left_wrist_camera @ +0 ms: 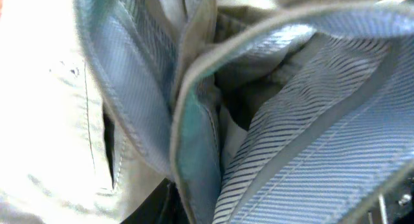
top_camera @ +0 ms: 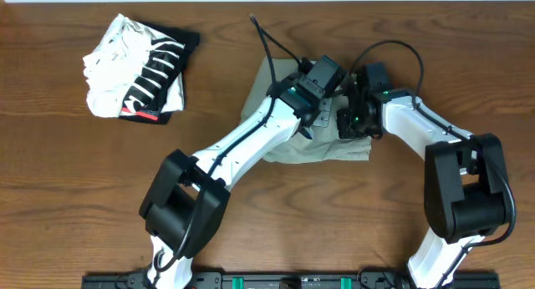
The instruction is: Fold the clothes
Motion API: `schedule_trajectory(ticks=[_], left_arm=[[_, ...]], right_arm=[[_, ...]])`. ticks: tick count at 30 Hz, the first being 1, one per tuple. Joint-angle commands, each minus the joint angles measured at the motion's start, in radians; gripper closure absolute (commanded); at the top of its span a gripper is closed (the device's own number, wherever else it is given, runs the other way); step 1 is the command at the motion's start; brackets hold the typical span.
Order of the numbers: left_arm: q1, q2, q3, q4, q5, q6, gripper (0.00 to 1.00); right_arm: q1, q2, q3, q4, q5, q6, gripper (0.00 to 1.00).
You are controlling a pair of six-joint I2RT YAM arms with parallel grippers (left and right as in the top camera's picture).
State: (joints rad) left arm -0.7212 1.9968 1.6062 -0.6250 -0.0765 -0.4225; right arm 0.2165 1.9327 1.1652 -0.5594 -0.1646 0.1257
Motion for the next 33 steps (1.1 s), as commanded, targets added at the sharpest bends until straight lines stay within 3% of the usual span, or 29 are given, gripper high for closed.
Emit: schedule_trajectory(ticks=[1, 8, 17, 24, 33], left_arm=[[0.000, 0.015, 0.028, 0.016, 0.042, -0.002, 0.71], [0.000, 0.014, 0.028, 0.104, 0.174, -0.002, 0.70], [0.008, -0.072, 0.028, 0.107, 0.175, 0.076, 0.69], [0.099, -0.192, 0.028, -0.034, 0.064, 0.077, 0.69], [0.224, -0.207, 0.028, -0.208, 0.064, 0.077, 0.69]], right_arm=[[0.016, 0.050, -0.032, -0.017, -0.020, 0.016, 0.99], [0.016, 0.050, -0.032, -0.019, -0.019, 0.016, 0.99], [-0.010, 0.047, -0.032, -0.024, -0.030, 0.031, 0.99], [-0.023, -0.030, -0.018, -0.020, -0.166, 0.027, 0.93], [-0.027, -0.064, -0.018, -0.001, -0.280, 0.139, 0.81]])
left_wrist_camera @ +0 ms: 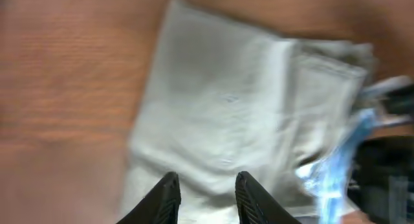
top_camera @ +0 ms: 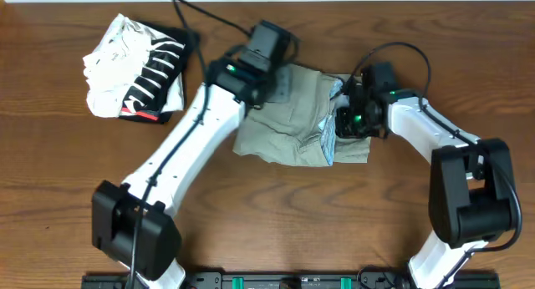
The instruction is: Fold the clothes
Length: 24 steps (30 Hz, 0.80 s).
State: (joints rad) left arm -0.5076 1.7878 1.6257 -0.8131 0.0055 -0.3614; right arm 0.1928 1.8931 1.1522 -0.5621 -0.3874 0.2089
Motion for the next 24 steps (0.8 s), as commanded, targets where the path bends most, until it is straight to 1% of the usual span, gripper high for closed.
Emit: schedule_trajectory(ticks=[1, 2, 3, 4, 7, 10, 14, 24], left_arm=[[0.016, 0.002, 0.008, -0.034, -0.018, 0.017, 0.69], [0.020, 0.002, 0.008, -0.043, -0.018, 0.018, 0.69], [0.025, 0.002, 0.008, -0.053, -0.018, 0.027, 0.69], [0.027, 0.002, 0.008, -0.060, -0.018, 0.031, 0.69], [0.031, 0.002, 0.007, -0.077, -0.018, 0.040, 0.69], [0.031, 0.002, 0.003, -0.080, -0.018, 0.043, 0.69], [0.031, 0.006, -0.008, -0.080, -0.018, 0.043, 0.69], [0.031, 0.006, -0.055, -0.064, -0.018, 0.043, 0.69]], right_arm=[[-0.008, -0.027, -0.005, 0.006, -0.081, 0.057, 0.78], [-0.014, -0.029, -0.005, 0.012, -0.113, 0.057, 0.72], [-0.025, -0.031, -0.005, 0.019, -0.142, 0.057, 0.64], [-0.035, -0.033, -0.005, 0.020, -0.161, 0.056, 0.59], [-0.076, -0.036, -0.005, 0.010, -0.215, 0.056, 0.50], [-0.116, -0.036, -0.005, 0.002, -0.285, 0.055, 0.44], [-0.150, -0.036, -0.005, 0.002, -0.390, 0.036, 0.43], [-0.153, -0.036, -0.005, -0.007, -0.459, 0.026, 0.43]])
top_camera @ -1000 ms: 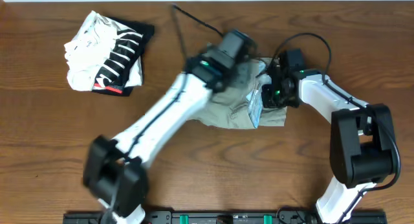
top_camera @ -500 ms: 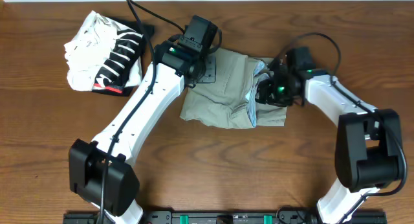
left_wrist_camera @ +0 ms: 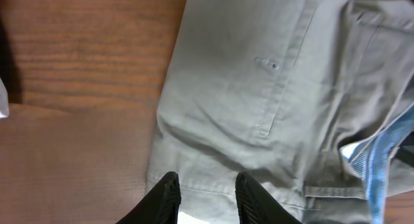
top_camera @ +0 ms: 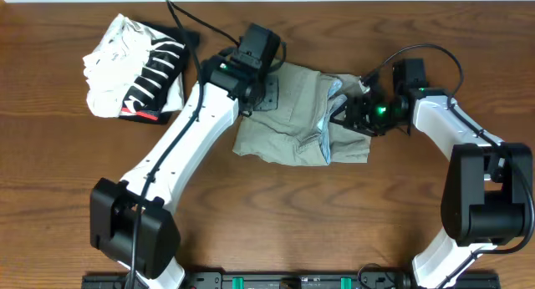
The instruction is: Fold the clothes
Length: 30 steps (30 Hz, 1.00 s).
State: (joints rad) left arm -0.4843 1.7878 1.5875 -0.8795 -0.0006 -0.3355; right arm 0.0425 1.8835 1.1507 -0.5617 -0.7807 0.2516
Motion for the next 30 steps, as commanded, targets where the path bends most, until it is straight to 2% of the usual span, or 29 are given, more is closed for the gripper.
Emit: schedule_trajectory(ticks=[1, 13, 17, 23, 30], left_arm=[[0.007, 0.006, -0.021, 0.002, -0.012, 0.018, 0.69], [0.007, 0.006, -0.034, 0.006, -0.012, 0.017, 0.69], [0.007, 0.007, -0.035, 0.006, -0.012, 0.017, 0.69], [0.007, 0.008, -0.035, 0.006, -0.012, 0.017, 0.69], [0.007, 0.008, -0.035, 0.005, -0.012, 0.017, 0.69]], right_arm=[[-0.002, -0.027, -0.003, -0.011, -0.065, -0.017, 0.43], [-0.002, -0.027, -0.003, -0.023, -0.153, -0.046, 0.27], [-0.002, -0.027, -0.004, -0.014, -0.116, -0.051, 0.22], [0.016, -0.027, -0.016, -0.008, -0.029, -0.045, 0.28], [0.074, -0.027, -0.090, 0.179, -0.027, 0.024, 0.30]])
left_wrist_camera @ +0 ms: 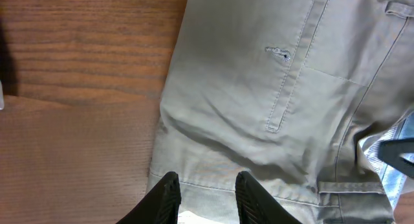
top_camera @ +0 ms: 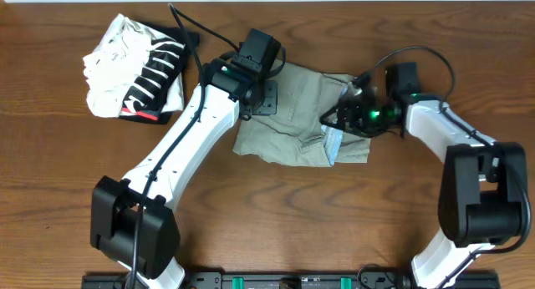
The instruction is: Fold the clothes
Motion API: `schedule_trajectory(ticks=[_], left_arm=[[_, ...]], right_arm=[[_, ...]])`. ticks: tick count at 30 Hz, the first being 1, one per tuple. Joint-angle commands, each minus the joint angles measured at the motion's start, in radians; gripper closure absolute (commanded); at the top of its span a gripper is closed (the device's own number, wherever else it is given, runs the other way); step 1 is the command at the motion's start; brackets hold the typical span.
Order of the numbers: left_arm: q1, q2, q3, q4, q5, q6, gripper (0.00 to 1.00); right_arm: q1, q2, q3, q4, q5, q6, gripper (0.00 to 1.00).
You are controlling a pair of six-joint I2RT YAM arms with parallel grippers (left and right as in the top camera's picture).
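Note:
Khaki shorts point(top_camera: 292, 122) lie folded on the table's middle, and their pale blue striped lining point(top_camera: 333, 144) shows at the right edge. My left gripper point(top_camera: 268, 95) hovers over the garment's upper left. In the left wrist view it point(left_wrist_camera: 208, 193) is open above the khaki cloth point(left_wrist_camera: 259, 88), with nothing between its fingers point(left_wrist_camera: 169, 193). My right gripper point(top_camera: 341, 119) sits at the shorts' right edge by the waistband; its jaws are too small and dark to read.
A bundle of white and black clothing point(top_camera: 134, 68) lies at the back left. The brown wooden table point(top_camera: 267, 214) stretches around the shorts. Black cables point(top_camera: 192, 26) arch over the back of the table.
My right gripper has shifted a little left onto the shorts' right edge, and the blue lining flap there looks smaller. My left gripper has barely moved and stays open.
At first both grippers were close together on the shorts' right part, with the left wrist camera pressed against the blue lining. Then the left gripper stood open over the upper left and the shorts lay spread wider. The right arm then drew rightward, and now it is back at the edge.

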State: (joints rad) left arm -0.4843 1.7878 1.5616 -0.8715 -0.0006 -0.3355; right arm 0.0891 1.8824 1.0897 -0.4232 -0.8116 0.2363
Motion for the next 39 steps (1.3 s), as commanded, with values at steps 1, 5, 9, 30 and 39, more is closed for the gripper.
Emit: schedule_trajectory(ticks=[1, 5, 9, 30, 39], left_arm=[[0.007, 0.008, -0.010, -0.003, -0.012, 0.017, 0.69], [0.007, 0.008, -0.010, -0.003, -0.012, 0.018, 0.69], [0.007, 0.008, -0.010, -0.003, -0.012, 0.022, 0.69], [0.007, 0.008, -0.086, 0.020, 0.332, 0.084, 0.94], [-0.017, 0.008, -0.087, 0.002, 0.450, 0.089, 0.94]], right_arm=[[0.033, -0.026, -0.040, 0.069, 0.004, 0.055, 0.30], [0.050, -0.026, -0.075, 0.148, 0.098, 0.113, 0.46], [0.045, -0.033, -0.069, 0.171, 0.127, 0.102, 0.94], [0.031, -0.109, -0.016, 0.158, 0.311, -0.148, 0.99], [0.028, -0.109, 0.026, 0.149, 0.316, -0.109, 0.99]])
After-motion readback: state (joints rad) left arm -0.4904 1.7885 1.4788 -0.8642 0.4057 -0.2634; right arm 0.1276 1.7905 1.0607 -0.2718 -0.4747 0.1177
